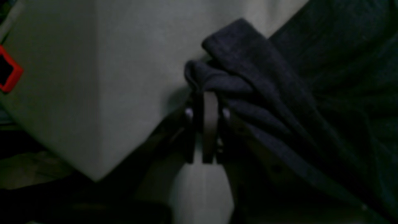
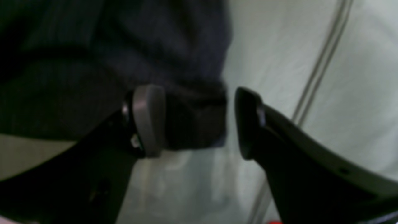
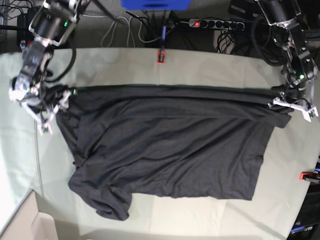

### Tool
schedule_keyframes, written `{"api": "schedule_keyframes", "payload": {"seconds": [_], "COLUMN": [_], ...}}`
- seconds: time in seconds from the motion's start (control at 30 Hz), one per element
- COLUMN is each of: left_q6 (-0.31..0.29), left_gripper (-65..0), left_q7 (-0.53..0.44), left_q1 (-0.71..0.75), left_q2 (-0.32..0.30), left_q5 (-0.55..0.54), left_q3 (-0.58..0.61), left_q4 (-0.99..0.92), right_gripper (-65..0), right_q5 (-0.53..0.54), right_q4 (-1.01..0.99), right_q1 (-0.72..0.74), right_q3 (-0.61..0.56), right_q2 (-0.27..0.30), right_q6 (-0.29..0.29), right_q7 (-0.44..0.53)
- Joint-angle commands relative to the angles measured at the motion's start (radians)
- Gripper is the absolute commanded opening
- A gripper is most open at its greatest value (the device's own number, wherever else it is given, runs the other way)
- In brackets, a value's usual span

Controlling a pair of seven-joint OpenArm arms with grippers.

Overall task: Layout the t-shirt on the table in an organized manner, then fold the t-shirt properly
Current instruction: 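Move the right gripper down the shirt side and grasp it, then pull the shirt edge back up with both grippers, stretching it taut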

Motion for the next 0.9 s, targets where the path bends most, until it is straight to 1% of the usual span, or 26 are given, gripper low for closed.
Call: {"api": "schedule_keyframes", "payload": {"seconds": [0.0, 0.1, 0.33, 0.37, 0.4, 0.43, 0.47, 0.53, 0.6, 0.63, 0.7, 0.87], "left_q6": [0.006, 0.006, 0.006, 0.006, 0.006, 0.006, 0.006, 0.006, 0.006, 0.006, 0.006, 0.006], "left_gripper": [-64.8, -64.8, -64.8, -64.8, -64.8, -64.8, -64.9, -64.9, -64.9, -64.9, -64.9, -64.9], "left_q7": [-0.021, -0.021, -0.019, -0.019, -0.019, -0.019, -0.019, -0.019, -0.019, -0.018, -0.018, -0.018], "left_q1": [-0.013, -0.013, -0.013, -0.011, -0.010, -0.008, -0.007, -0.005, -0.002, 0.005, 0.027, 0.078], "left_q2": [-0.016, -0.016, -0.016, -0.016, -0.016, -0.016, -0.016, -0.016, -0.017, -0.019, -0.020, -0.022], "left_q5": [0.002, 0.002, 0.002, 0.002, 0.002, 0.002, 0.002, 0.007, 0.007, 0.007, 0.002, 0.002], "left_q3": [-0.003, -0.003, -0.003, -0.003, -0.003, -0.003, -0.003, -0.003, -0.003, -0.003, -0.003, -0.003], "left_q4": [0.013, 0.013, 0.010, 0.010, 0.010, 0.010, 0.010, 0.010, 0.010, 0.015, 0.032, 0.105], "right_gripper": [-29.0, -29.0, -29.7, -31.3, -34.8, -39.8, -46.8, -64.1, -65.0, -63.8, -65.0, -65.0], "right_q5": [0.008, 0.010, 0.010, 0.010, 0.011, 0.011, 0.011, 0.010, 0.007, 0.010, 0.010, 0.011], "right_q4": [0.018, 0.016, 0.009, 0.009, 0.009, 0.009, 0.010, 0.010, 0.015, 0.018, 0.036, 0.136], "right_q1": [-0.005, -0.039, -0.042, -0.042, -0.044, -0.051, -0.058, -0.062, -0.071, -0.088, -0.114, -0.205], "right_q3": [0.002, 0.002, 0.002, 0.002, 0.000, 0.000, 0.000, 0.000, 0.000, 0.000, 0.002, 0.002], "right_q2": [0.008, 0.002, -0.010, -0.010, -0.010, -0.010, -0.010, -0.009, -0.006, -0.004, 0.005, 0.016], "right_q6": [-0.001, -0.001, -0.001, -0.001, -0.001, -0.001, -0.001, -0.001, -0.001, -0.001, -0.001, -0.001], "right_q7": [0.030, 0.064, 0.067, 0.067, 0.064, 0.064, 0.069, 0.063, 0.061, 0.061, 0.064, 0.067]}}
